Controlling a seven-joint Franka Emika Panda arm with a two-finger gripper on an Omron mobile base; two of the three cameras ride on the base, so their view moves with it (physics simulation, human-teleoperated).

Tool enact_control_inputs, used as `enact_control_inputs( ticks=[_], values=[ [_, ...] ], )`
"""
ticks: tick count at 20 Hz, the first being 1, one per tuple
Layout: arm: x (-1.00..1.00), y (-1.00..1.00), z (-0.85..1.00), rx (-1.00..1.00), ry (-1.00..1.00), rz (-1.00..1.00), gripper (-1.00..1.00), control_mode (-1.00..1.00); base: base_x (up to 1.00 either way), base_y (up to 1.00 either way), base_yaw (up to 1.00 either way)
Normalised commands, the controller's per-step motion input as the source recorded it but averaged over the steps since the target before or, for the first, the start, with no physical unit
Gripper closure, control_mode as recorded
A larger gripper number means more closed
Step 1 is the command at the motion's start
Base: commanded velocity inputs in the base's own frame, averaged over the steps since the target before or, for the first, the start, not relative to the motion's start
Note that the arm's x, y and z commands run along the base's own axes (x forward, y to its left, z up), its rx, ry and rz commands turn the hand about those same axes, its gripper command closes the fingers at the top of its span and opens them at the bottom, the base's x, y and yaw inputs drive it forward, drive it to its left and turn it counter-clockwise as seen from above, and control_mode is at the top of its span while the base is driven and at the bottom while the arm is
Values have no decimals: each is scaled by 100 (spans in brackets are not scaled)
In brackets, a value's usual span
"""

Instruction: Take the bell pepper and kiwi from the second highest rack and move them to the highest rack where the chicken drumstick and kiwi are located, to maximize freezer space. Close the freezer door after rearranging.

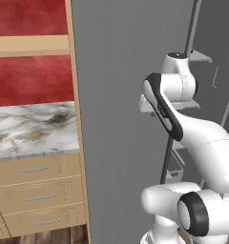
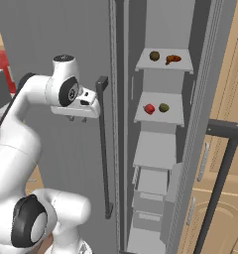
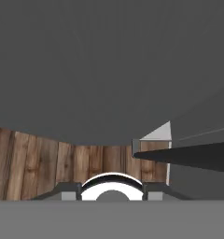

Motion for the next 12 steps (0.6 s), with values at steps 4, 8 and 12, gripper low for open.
enact_control_inputs(
  ticks=[4, 8, 12],
  values=[
    [-28, -1, 6, 0, -14, -1, -100, -100, 0, 0, 0],
    [-45, 0, 40, 0, -31, -8, -100, -100, 0, 0, 0],
    [-44, 0, 43, 0, -36, -5, -100, -100, 0, 0, 0]
  ],
)
